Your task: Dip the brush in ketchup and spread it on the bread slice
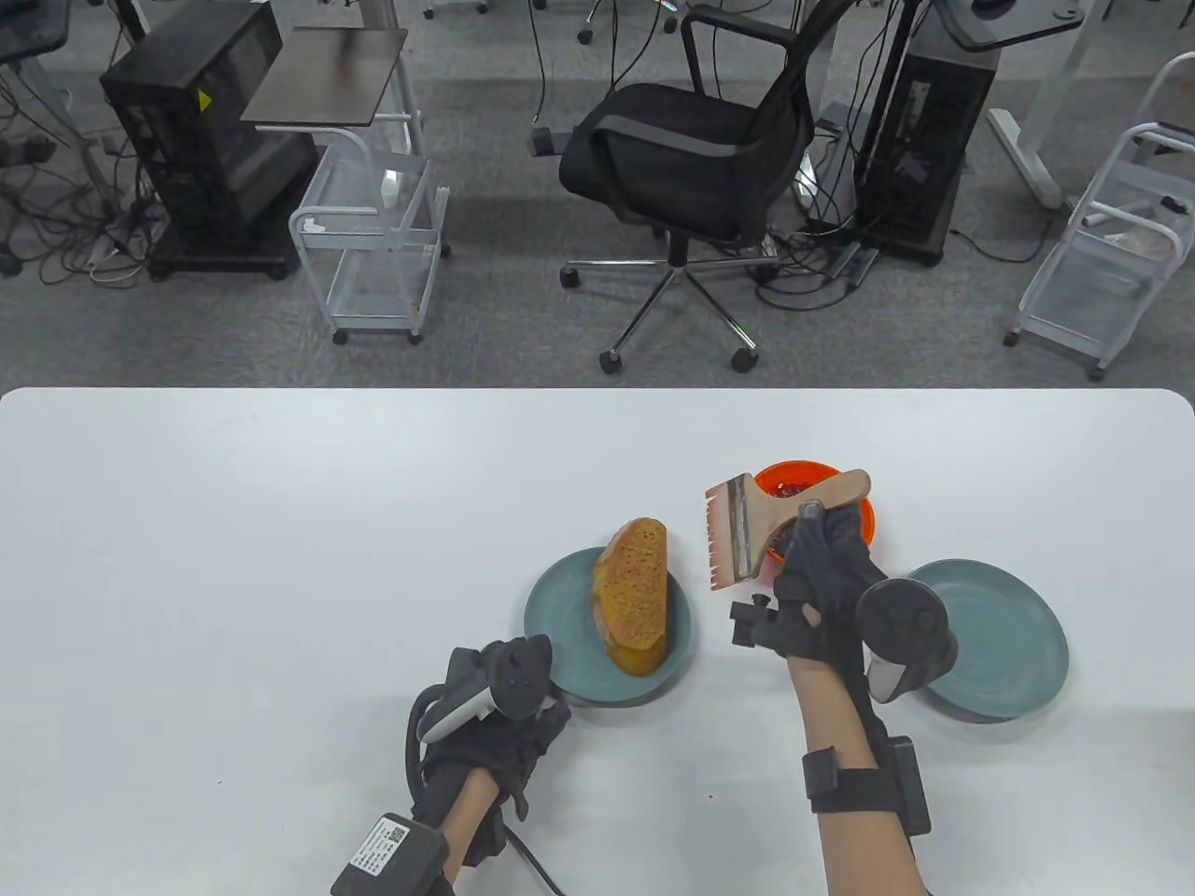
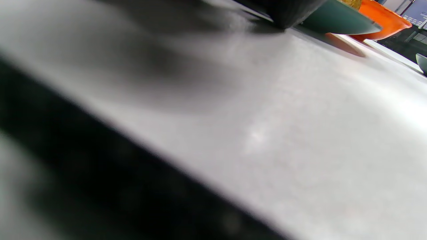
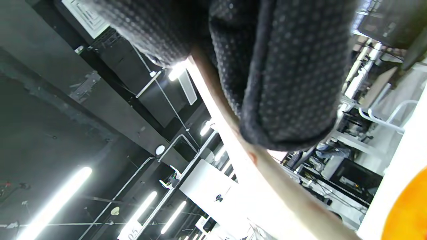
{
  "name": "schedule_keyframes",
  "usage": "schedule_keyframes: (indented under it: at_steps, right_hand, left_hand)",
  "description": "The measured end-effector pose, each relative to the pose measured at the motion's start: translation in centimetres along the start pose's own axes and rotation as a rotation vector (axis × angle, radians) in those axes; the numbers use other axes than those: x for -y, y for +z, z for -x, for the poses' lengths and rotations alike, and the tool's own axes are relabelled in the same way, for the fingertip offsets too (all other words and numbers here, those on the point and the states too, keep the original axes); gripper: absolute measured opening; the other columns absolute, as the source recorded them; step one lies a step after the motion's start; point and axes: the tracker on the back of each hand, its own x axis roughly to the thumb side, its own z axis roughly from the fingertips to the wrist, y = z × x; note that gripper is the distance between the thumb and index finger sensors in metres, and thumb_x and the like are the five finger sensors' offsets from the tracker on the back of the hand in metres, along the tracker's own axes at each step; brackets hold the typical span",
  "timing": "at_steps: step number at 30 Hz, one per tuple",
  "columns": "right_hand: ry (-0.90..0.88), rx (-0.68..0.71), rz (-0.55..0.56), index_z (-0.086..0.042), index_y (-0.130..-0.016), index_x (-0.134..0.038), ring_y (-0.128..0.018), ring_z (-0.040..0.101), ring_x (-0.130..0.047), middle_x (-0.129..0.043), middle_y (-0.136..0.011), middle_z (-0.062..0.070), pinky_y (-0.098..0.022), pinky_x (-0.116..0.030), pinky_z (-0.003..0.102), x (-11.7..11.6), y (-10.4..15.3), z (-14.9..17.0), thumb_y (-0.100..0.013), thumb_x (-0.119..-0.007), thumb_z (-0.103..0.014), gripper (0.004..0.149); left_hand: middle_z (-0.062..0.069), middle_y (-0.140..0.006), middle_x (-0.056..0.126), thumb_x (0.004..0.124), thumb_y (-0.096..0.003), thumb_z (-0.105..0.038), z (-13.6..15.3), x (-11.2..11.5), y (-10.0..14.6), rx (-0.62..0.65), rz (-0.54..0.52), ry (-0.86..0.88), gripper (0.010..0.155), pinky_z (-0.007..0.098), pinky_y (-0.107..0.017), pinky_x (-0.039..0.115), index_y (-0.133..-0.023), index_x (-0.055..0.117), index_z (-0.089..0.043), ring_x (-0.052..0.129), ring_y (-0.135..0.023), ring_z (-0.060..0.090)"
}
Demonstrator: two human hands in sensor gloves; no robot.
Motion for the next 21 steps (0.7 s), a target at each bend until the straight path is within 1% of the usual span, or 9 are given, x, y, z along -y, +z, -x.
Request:
schedule_keyframes:
  at_steps: [1,3,5,8,9,12,15,21]
  right_hand:
    - [0.022,0.012,0.004,0.008,-0.093,-0.068,-0.049,0.044,-0.108,-0.087,-0.072,0.035,-0.027,-0.101,0.038,0.3,-0.6,-0.1,-0.054,-0.078,-0.023,0.051]
    - [0.082,0.039,-0.013,0.007,-0.094,-0.068,-0.051,0.044,-0.108,-0.086,-0.074,0.034,-0.029,-0.1,0.038,0.9,-2.6,-0.1,-0.054,-0.078,-0.023,0.051]
    - [0.154,0.054,-0.008,0.007,-0.095,-0.068,-0.051,0.044,-0.108,-0.086,-0.074,0.034,-0.029,-0.1,0.038,1.0,-4.2,-0.2,-0.054,-0.078,-0.023,0.051]
    - [0.281,0.07,-0.042,0.007,-0.094,-0.069,-0.051,0.044,-0.108,-0.087,-0.074,0.034,-0.029,-0.1,0.039,0.2,-5.9,-0.2,-0.054,-0.078,-0.022,0.051]
    - [0.338,0.077,-0.072,0.006,-0.094,-0.069,-0.052,0.044,-0.108,-0.087,-0.074,0.033,-0.029,-0.1,0.039,-0.4,-6.4,-0.1,-0.054,-0.079,-0.023,0.051]
    - [0.439,0.094,-0.137,0.005,-0.095,-0.07,-0.052,0.044,-0.108,-0.087,-0.075,0.033,-0.03,-0.1,0.039,-2.3,-7.0,0.2,-0.053,-0.079,-0.023,0.051]
    - [0.485,0.118,-0.183,0.005,-0.095,-0.07,-0.052,0.044,-0.108,-0.087,-0.075,0.033,-0.03,-0.1,0.039,-3.9,-6.9,0.6,-0.053,-0.079,-0.023,0.051]
    - [0.499,0.116,-0.207,0.006,-0.094,-0.07,-0.052,0.043,-0.108,-0.087,-0.075,0.033,-0.03,-0.1,0.039,-6.1,-6.2,1.5,-0.053,-0.079,-0.023,0.051]
  left_hand:
    - [0.016,-0.115,0.011,0.056,-0.0684,-0.042,0.0,0.0,0.0,0.0,0.0,-0.001,0.073,0.059,-0.069,0.019,-0.109,0.0,-0.017,0.007,-0.103,0.043]
    - [0.016,-0.115,0.01,0.056,-0.0684,-0.042,0.0,0.0,0.0,0.0,0.002,-0.002,0.073,0.059,-0.069,0.018,-0.109,0.0,-0.017,0.007,-0.103,0.043]
    - [0.016,-0.115,0.01,0.056,-0.0682,-0.042,0.1,0.0,0.0,0.001,0.004,0.0,0.073,0.059,-0.068,0.018,-0.109,0.0,-0.017,0.007,-0.103,0.043]
    - [0.017,-0.115,0.01,0.056,-0.0683,-0.042,0.1,-0.1,0.0,0.004,0.008,0.007,0.074,0.059,-0.068,0.018,-0.109,0.0,-0.017,0.007,-0.103,0.043]
    - [0.016,-0.115,0.01,0.056,-0.0683,-0.042,0.1,-0.1,0.0,0.004,0.009,0.007,0.074,0.059,-0.068,0.018,-0.109,0.0,-0.017,0.007,-0.103,0.043]
    - [0.017,-0.115,0.01,0.056,-0.0683,-0.042,0.0,-0.1,0.0,0.004,0.01,0.003,0.074,0.06,-0.068,0.018,-0.109,0.0,-0.017,0.007,-0.103,0.044]
    - [0.017,-0.115,0.01,0.056,-0.0682,-0.042,0.1,-0.1,0.0,0.007,0.012,0.009,0.074,0.059,-0.068,0.018,-0.109,0.0,-0.017,0.007,-0.103,0.044]
    - [0.017,-0.115,0.01,0.056,-0.0682,-0.042,0.0,-0.1,-0.1,0.011,0.015,0.014,0.074,0.059,-0.068,0.018,-0.109,0.0,-0.017,0.006,-0.103,0.044]
